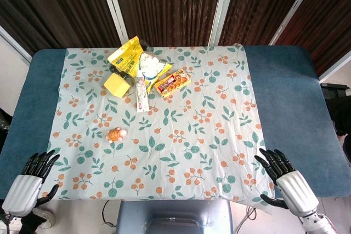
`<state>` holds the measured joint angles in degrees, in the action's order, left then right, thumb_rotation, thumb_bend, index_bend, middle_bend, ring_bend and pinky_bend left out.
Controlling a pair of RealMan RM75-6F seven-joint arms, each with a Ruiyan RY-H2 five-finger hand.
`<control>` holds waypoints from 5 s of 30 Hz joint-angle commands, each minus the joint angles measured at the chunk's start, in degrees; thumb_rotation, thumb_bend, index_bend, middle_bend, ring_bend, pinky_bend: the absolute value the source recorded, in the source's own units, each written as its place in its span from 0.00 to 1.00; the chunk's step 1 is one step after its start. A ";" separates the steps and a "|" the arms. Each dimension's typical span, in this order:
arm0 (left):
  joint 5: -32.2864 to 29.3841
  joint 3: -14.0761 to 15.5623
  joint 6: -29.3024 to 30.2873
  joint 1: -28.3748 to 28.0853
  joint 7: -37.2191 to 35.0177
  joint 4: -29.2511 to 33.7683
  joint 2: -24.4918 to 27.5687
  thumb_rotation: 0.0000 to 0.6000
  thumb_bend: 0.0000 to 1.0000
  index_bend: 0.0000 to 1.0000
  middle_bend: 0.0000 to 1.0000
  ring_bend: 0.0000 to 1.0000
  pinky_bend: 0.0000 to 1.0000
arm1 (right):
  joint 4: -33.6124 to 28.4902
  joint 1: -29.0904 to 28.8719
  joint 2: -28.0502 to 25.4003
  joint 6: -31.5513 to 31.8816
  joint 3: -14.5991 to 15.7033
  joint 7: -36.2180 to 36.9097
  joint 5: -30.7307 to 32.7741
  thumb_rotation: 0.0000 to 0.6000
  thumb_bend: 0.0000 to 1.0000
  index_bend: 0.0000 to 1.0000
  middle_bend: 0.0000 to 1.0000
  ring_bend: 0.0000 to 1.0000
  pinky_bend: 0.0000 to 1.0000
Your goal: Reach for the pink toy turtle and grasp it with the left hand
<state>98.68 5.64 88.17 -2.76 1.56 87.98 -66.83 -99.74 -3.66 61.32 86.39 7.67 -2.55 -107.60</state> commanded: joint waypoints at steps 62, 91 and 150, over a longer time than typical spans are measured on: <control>-14.04 -13.46 -18.64 -25.72 4.76 -44.38 -42.18 1.00 0.40 0.61 0.64 0.96 1.00 | 0.03 0.65 -1.16 1.48 -1.96 1.27 3.27 1.00 0.12 0.00 0.00 0.00 0.00; -13.17 -10.17 -18.87 -26.20 4.30 -40.53 -39.15 1.00 0.43 0.19 0.24 0.98 1.00 | -0.10 0.81 -1.32 1.80 -1.95 1.39 2.81 1.00 0.12 0.00 0.00 0.00 0.00; 1.00 10.03 11.89 -3.02 -1.19 -1.39 -1.21 1.00 0.39 0.00 0.00 0.00 0.05 | -1.86 0.99 -1.98 0.34 -0.76 0.53 2.17 1.00 0.12 0.00 0.00 0.00 0.00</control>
<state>96.73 13.02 95.21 -10.11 4.19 89.07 -70.92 -101.43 -2.66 59.41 86.85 6.87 -1.89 -105.55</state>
